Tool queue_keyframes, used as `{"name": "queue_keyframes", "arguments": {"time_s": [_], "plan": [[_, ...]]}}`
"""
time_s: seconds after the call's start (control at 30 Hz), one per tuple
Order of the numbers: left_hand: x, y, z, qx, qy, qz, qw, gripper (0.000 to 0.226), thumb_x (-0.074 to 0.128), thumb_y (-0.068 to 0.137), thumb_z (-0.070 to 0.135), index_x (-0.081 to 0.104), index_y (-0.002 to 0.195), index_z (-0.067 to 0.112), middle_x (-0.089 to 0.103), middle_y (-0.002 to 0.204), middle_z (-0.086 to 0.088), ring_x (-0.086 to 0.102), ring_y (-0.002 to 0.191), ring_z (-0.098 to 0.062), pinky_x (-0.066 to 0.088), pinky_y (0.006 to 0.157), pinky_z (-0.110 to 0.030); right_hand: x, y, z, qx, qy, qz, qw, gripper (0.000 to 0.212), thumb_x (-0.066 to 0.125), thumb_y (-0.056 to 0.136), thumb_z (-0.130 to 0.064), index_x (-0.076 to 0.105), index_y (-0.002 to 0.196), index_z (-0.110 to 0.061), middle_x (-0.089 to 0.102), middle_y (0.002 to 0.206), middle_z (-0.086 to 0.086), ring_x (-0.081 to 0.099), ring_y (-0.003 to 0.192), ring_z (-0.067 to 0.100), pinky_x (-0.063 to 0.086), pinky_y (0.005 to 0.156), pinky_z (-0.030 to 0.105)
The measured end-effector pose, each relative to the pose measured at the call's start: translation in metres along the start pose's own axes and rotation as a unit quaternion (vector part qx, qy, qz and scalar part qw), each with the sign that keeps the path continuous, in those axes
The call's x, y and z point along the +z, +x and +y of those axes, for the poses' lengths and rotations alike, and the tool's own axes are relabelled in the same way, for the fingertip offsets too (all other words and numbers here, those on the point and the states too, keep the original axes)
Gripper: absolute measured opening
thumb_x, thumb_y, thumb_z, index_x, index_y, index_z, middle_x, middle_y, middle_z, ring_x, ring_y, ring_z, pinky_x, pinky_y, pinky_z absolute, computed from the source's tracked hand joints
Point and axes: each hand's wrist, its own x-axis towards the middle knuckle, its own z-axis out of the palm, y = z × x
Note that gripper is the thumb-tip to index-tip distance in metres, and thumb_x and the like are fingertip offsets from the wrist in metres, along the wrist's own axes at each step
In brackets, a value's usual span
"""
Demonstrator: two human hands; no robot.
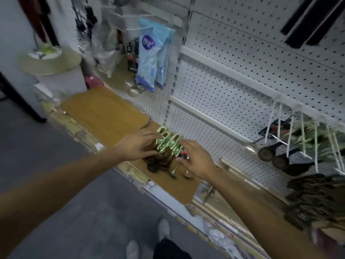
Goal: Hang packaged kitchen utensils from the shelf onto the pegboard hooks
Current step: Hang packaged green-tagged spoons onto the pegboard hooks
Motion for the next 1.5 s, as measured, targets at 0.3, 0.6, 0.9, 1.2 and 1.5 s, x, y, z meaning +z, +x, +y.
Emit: {"name": "queue_keyframes", "arguments": {"time_s": [0.3,0.6,0.9,1.2,1.5], "plan": [[0.084,0.021,-0.128,-0.120,-0.019,-0.053,0.991,0.064,0.050,0.088,0.063,0.053,0.141,0.027,0.052,0.145,0.003,0.049,0.132,-0.021,0.049,0.098,-0.035,0.112,0.124,0.038,0.044,0.029,-0.100,0.994,0.056,0.057,0.096,-0.037,0.041,0.146,-0.017,0.047,0.146,0.007,0.041,0.136,0.024,0.036,0.108,0.036],[0.252,0.093,-0.256,-0.215,-0.042,-0.081,0.972,0.045,0.056,0.093,0.045,0.053,0.136,0.032,0.059,0.135,0.003,0.058,0.117,-0.023,0.051,0.094,-0.039,0.290,0.251,0.122,0.127,0.129,-0.155,0.971,0.037,0.064,0.090,-0.018,0.059,0.124,-0.005,0.065,0.117,0.014,0.062,0.102,0.032,0.045,0.085,0.033],[0.369,0.149,-0.300,-0.307,-0.151,-0.088,0.935,0.047,0.061,0.091,0.022,0.055,0.137,0.018,0.059,0.130,-0.008,0.055,0.119,-0.029,0.043,0.096,-0.033,0.390,0.314,0.161,0.066,0.022,-0.195,0.978,0.023,0.047,0.095,-0.014,0.065,0.105,-0.003,0.066,0.104,0.017,0.061,0.098,0.034,0.045,0.078,0.037],[0.394,0.162,-0.304,-0.359,-0.180,-0.044,0.915,0.039,0.062,0.089,0.028,0.062,0.127,0.025,0.064,0.121,-0.005,0.057,0.115,-0.030,0.050,0.093,-0.041,0.417,0.325,0.158,0.155,-0.061,-0.200,0.965,0.024,0.047,0.095,-0.017,0.067,0.103,-0.007,0.058,0.113,0.013,0.057,0.107,0.034,0.047,0.083,0.040],[0.406,0.163,-0.308,-0.406,-0.228,-0.033,0.884,0.032,0.063,0.085,0.014,0.069,0.115,0.024,0.071,0.110,-0.002,0.064,0.103,-0.023,0.053,0.088,-0.038,0.435,0.345,0.142,0.365,-0.018,-0.158,0.917,0.039,0.055,0.093,-0.030,0.057,0.127,-0.010,0.045,0.138,0.014,0.041,0.128,0.032,0.030,0.106,0.039]]}}
